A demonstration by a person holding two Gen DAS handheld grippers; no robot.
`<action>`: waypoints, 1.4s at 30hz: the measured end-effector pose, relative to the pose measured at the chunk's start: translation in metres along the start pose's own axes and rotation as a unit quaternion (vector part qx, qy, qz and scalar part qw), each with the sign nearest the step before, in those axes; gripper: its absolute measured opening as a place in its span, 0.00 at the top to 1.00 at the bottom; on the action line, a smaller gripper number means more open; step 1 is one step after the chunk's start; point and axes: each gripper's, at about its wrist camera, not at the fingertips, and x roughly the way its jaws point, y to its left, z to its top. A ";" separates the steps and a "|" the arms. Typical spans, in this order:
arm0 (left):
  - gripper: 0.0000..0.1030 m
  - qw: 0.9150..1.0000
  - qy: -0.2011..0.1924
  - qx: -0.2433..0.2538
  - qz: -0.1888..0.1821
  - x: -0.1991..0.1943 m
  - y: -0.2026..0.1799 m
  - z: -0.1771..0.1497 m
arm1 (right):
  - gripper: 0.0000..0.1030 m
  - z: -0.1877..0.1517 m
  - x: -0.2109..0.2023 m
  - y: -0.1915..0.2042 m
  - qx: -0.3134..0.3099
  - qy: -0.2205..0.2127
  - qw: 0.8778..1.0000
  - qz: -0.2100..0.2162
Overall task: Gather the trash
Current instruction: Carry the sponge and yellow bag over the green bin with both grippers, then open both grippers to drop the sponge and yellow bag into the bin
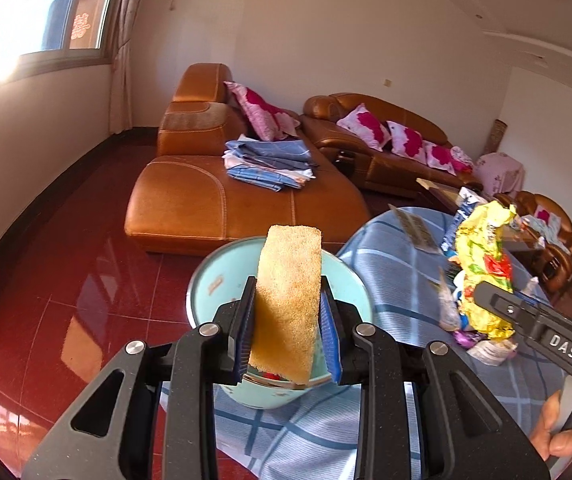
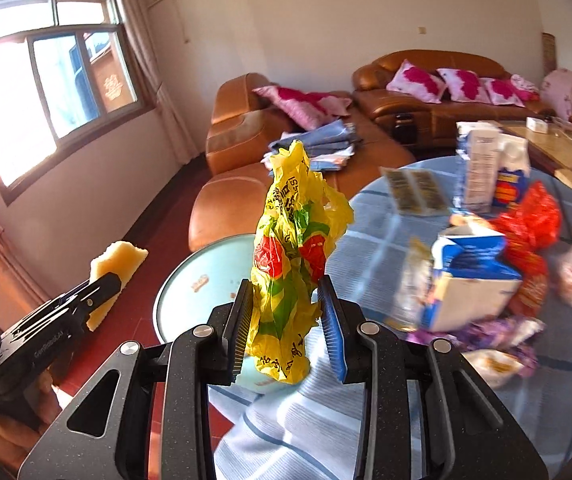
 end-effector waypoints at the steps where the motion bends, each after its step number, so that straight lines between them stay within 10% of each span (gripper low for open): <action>1: 0.72 1.000 0.002 -0.002 0.003 0.002 0.003 0.001 | 0.67 0.001 0.007 0.003 -0.002 0.005 1.000 0.003; 25: 0.72 0.997 0.058 -0.024 0.034 0.066 0.029 -0.002 | 0.66 0.004 0.123 0.029 -0.027 0.107 0.993 0.050; 42: 0.72 0.997 0.070 -0.027 0.036 0.076 0.029 -0.006 | 0.49 0.007 0.128 0.022 -0.013 0.111 0.991 0.072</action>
